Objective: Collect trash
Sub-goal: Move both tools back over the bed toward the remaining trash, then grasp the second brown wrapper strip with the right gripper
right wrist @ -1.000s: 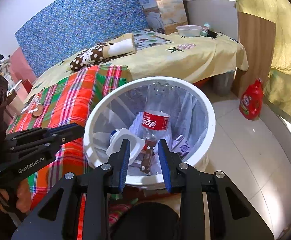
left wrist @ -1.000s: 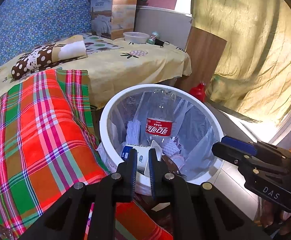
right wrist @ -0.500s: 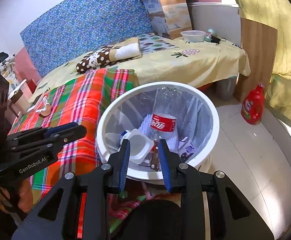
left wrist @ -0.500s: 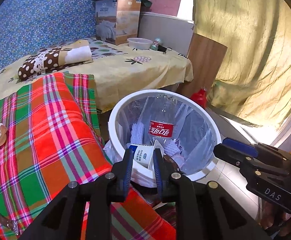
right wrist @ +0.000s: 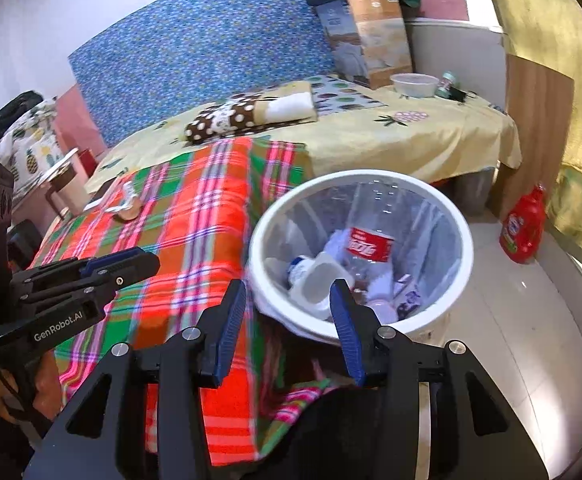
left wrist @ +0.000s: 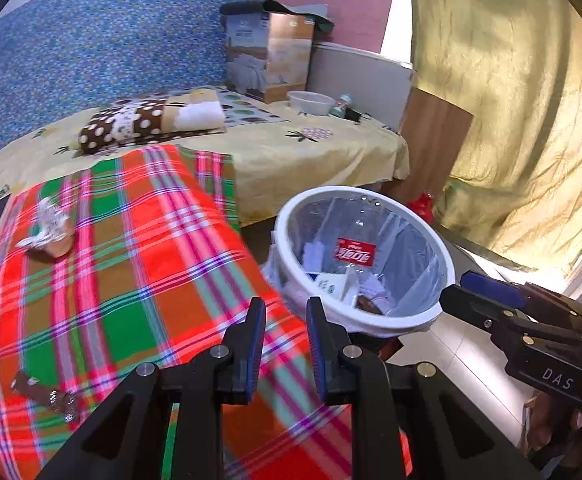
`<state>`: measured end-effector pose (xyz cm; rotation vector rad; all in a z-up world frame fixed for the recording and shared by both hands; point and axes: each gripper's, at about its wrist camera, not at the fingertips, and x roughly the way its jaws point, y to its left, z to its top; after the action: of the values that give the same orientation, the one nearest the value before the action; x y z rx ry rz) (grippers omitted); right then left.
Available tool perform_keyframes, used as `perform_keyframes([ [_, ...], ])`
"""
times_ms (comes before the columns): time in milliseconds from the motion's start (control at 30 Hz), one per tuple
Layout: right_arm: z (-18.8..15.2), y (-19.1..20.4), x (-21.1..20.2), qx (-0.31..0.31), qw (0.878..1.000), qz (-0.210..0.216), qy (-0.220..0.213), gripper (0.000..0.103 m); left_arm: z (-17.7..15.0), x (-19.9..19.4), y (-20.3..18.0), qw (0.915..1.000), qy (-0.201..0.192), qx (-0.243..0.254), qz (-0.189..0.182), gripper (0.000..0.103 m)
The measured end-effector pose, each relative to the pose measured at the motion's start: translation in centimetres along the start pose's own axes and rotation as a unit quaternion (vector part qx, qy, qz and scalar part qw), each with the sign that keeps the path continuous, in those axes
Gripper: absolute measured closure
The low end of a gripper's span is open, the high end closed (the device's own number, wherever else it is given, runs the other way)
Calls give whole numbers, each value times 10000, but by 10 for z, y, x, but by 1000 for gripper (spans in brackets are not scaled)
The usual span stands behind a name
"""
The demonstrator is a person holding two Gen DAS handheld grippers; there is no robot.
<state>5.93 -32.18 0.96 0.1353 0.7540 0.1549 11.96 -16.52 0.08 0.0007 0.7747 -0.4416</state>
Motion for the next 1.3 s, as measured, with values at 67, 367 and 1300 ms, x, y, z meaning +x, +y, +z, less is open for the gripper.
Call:
perform_keyframes([
  [67,-1,10,-1,-110,9999,115,-17,57,-5,-11,8,9999,-50,-59,113,82],
  [367,-7,52,5,-559,9959,705,29,57,-27,-51,48,9972,-202,-431,577,82],
  [1300,-4,173,67,-1980,9617,1769,679,57,-85,-93,198,9674,-60,-1585,1974,82],
])
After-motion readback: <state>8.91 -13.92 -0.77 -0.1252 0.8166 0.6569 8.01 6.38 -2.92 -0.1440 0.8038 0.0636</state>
